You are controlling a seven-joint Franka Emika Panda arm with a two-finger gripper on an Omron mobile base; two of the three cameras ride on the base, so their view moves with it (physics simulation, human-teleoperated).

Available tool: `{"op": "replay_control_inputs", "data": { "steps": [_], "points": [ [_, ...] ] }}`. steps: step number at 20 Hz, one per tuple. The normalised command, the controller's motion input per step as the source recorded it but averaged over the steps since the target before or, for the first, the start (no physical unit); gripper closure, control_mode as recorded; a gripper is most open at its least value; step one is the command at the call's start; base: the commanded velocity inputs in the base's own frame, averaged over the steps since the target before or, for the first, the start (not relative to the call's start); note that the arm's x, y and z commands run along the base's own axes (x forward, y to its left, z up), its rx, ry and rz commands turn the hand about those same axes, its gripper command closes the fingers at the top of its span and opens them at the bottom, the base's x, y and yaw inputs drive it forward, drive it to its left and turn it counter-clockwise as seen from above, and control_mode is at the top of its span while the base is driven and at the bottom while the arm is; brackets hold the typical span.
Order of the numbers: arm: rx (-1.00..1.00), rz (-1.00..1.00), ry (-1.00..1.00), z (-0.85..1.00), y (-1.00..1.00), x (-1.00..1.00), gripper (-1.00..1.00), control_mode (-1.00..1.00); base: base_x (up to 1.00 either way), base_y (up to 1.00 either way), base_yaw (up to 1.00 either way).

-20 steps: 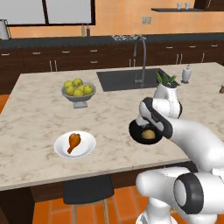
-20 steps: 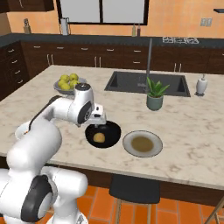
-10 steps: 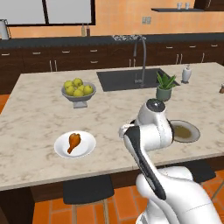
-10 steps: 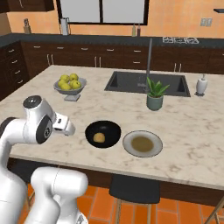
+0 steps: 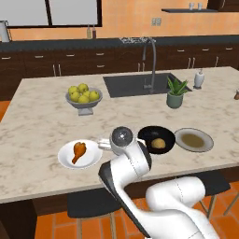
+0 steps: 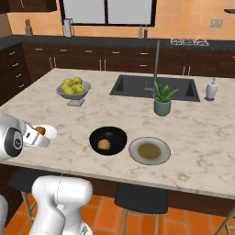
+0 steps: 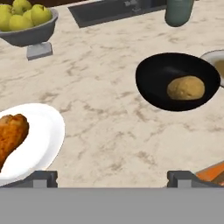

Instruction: Pick the chicken drumstick and potato from their plates and place them in the bowl. Then put the bowl in the fridge.

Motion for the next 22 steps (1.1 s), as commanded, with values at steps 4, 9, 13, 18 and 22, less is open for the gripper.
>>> {"op": "replay_control_inputs", "data": {
  "steps": [4, 9, 13, 18, 22],
  "points": [
    [0.07, -0.04, 0.23, 0.67, 0.76, 0.23, -1.0, -1.0, 0.0, 0.0, 0.0],
    [0.01, 0.0, 0.22, 0.18, 0.75, 0.61, -1.0, -1.0, 0.0, 0.0, 0.0],
    [0.0, 0.0, 0.06, -0.12, 0.45, 0.71, -1.0, -1.0, 0.0, 0.0, 0.0],
    [0.0, 0.0, 0.13, -0.57, 0.3, 0.72, -1.0, -1.0, 0.0, 0.0, 0.0],
    [0.01, 0.04, 0.09, -0.6, 0.15, 0.45, -1.0, -1.0, 0.0, 0.0, 0.0]
  ]
}}
